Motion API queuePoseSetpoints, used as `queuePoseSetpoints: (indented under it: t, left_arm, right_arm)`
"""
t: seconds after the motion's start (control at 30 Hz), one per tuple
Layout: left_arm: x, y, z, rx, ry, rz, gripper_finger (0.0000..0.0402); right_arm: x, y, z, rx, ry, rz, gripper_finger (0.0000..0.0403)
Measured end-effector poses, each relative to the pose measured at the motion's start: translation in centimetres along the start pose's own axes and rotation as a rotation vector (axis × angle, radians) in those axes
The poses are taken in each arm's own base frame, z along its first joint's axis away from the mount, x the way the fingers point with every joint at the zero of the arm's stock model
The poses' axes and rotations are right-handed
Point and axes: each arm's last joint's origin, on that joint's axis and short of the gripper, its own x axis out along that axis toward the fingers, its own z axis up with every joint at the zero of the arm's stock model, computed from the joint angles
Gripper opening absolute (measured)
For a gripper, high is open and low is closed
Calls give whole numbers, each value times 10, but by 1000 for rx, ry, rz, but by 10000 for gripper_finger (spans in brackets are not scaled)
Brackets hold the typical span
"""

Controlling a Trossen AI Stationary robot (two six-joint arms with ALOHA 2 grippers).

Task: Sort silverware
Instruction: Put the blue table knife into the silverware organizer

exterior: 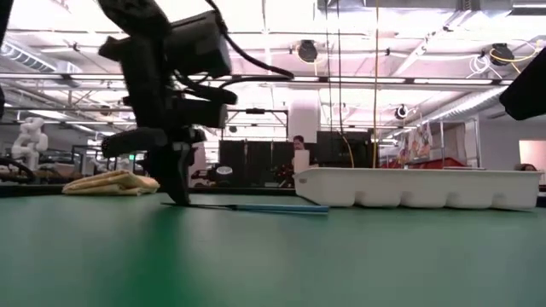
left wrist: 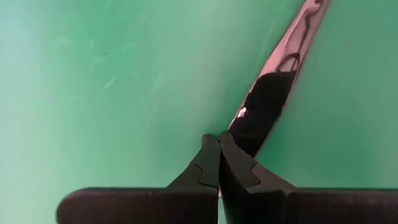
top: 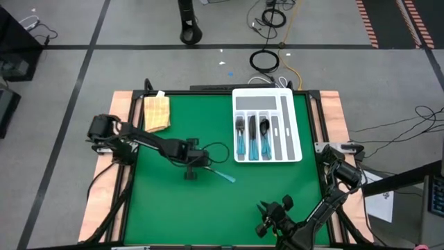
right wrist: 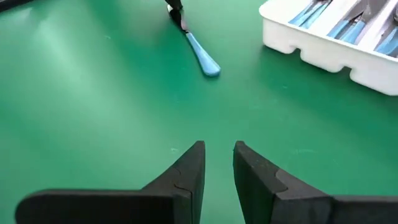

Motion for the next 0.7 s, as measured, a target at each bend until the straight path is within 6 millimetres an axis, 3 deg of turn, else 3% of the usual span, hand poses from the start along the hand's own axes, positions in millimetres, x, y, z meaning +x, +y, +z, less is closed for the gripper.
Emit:
queuePoseSetpoints:
  t: [0.23, 0.53, 0.6, 0.7]
  left_arm:
    - [-7, 2, -14, -12, 9, 16, 0]
    - [-7, -1, -18, -5, 29, 18, 0]
    - [-7, -1, -18, -1, 30, 18, 0]
    - [-7, -1, -18, -1, 29, 18, 0]
  right_arm:
    - [15, 4, 15, -36, -159, 16, 74]
    - [69, 17, 51, 4, -220, -68, 137]
    - [82, 24, 57, -39, -176, -69, 147]
    - [106, 42, 66, -228, 43, 30, 148]
